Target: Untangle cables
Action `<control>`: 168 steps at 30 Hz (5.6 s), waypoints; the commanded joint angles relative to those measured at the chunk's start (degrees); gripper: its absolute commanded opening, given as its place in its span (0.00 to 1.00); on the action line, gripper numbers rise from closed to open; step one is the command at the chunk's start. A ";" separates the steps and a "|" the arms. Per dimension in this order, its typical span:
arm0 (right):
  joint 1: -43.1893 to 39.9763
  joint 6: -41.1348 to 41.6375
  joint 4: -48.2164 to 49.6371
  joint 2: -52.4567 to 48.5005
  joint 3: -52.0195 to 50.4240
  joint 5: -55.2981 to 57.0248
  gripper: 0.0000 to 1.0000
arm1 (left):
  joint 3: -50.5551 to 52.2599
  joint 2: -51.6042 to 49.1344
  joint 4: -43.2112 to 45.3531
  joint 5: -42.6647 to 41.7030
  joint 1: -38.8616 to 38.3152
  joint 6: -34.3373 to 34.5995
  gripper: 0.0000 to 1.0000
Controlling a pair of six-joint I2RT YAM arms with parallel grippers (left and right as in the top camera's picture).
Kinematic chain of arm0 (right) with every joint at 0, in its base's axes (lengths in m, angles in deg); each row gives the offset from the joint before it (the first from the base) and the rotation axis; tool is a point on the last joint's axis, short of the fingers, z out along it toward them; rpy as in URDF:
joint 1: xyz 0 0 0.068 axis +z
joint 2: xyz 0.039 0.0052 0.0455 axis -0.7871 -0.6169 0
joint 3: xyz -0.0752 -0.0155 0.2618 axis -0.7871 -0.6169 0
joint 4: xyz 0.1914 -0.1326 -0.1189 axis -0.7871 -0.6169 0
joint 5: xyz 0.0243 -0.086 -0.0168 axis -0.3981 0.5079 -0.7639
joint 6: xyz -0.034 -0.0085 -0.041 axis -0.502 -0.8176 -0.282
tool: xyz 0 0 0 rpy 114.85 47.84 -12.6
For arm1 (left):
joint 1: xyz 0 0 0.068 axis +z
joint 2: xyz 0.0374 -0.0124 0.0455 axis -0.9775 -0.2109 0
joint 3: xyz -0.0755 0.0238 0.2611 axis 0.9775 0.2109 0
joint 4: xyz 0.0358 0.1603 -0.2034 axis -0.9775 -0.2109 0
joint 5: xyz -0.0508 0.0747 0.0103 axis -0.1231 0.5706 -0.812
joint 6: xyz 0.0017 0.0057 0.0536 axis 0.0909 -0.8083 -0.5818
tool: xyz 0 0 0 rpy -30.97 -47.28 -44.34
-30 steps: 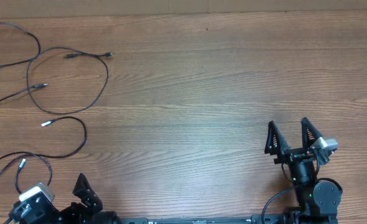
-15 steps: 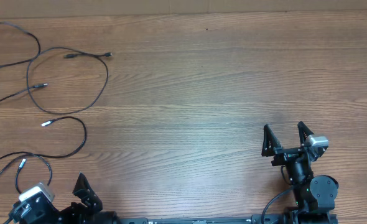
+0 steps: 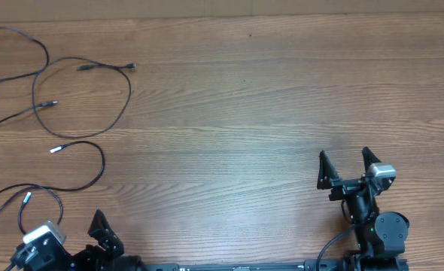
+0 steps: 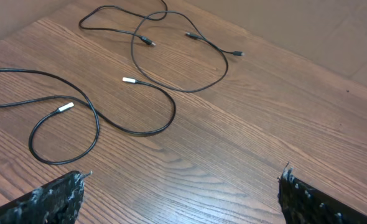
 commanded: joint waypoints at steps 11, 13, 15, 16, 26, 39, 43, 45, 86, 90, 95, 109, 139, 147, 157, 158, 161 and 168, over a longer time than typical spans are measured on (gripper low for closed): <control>0.09 -0.42 0.33 0.68 -0.63 0.72 1.00 | 0.02 0.61 0.11 0.74 0.35 0.85 1.00; 0.09 -0.42 0.33 0.68 -0.63 0.72 1.00 | 0.02 0.61 0.11 0.74 0.35 0.85 0.99; 0.09 -0.42 0.33 0.68 -0.63 0.72 1.00 | 0.02 0.61 0.11 0.74 0.35 0.85 1.00; 0.09 -0.42 0.33 0.68 -0.63 0.72 1.00 | 0.02 0.61 0.11 0.74 0.35 0.85 0.99; 0.11 -0.42 0.33 0.68 -0.63 0.72 1.00 | 0.02 0.61 0.11 0.74 0.35 0.85 1.00; 0.11 -0.42 0.31 0.68 -0.61 0.72 1.00 | 0.02 0.61 0.11 0.74 0.35 0.85 1.00; 0.11 -0.42 0.31 0.68 -0.61 0.74 1.00 | 0.02 0.61 0.11 0.74 0.35 0.85 1.00; 0.11 -0.42 0.31 0.68 -0.61 0.72 1.00 | 0.02 0.61 0.11 0.74 0.35 0.85 1.00; 0.11 -0.42 0.31 0.68 -0.61 0.72 1.00 | 10.27 5.73 11.74 -4.52 0.31 -1.86 0.99; 0.11 -0.42 0.31 0.68 -0.61 0.72 1.00 | 21.42 13.33 22.21 -12.09 0.31 -7.43 1.00; 0.11 -0.42 0.31 0.68 -0.61 0.72 1.00 | 30.12 13.35 31.34 -17.33 0.28 -10.14 0.99; 0.11 -0.42 0.31 0.68 -0.61 0.72 1.00 | 52.98 13.31 58.16 -17.18 -0.13 -10.78 1.00; 0.11 -0.42 0.31 0.68 -0.61 0.72 1.00 | 59.08 13.31 72.35 -14.84 -0.09 -21.64 1.00; 0.11 -0.42 0.33 0.68 -0.61 0.72 1.00 | 59.08 13.31 72.59 -14.27 -0.02 -21.09 1.00; 0.11 -0.42 0.31 0.68 -0.61 0.72 1.00 | 59.08 13.29 72.57 -14.27 -0.02 -21.07 1.00; 0.11 -0.42 0.31 0.68 -0.61 0.72 1.00 | 59.08 13.29 72.57 -14.27 -0.02 -21.09 1.00; 0.11 -0.42 0.31 0.68 -0.61 0.74 1.00 | 59.08 13.29 72.57 -14.27 -0.02 -21.09 1.00; 0.11 -0.42 0.31 0.68 -0.61 0.72 1.00 | 59.08 13.29 72.57 -14.27 -0.02 -21.09 0.99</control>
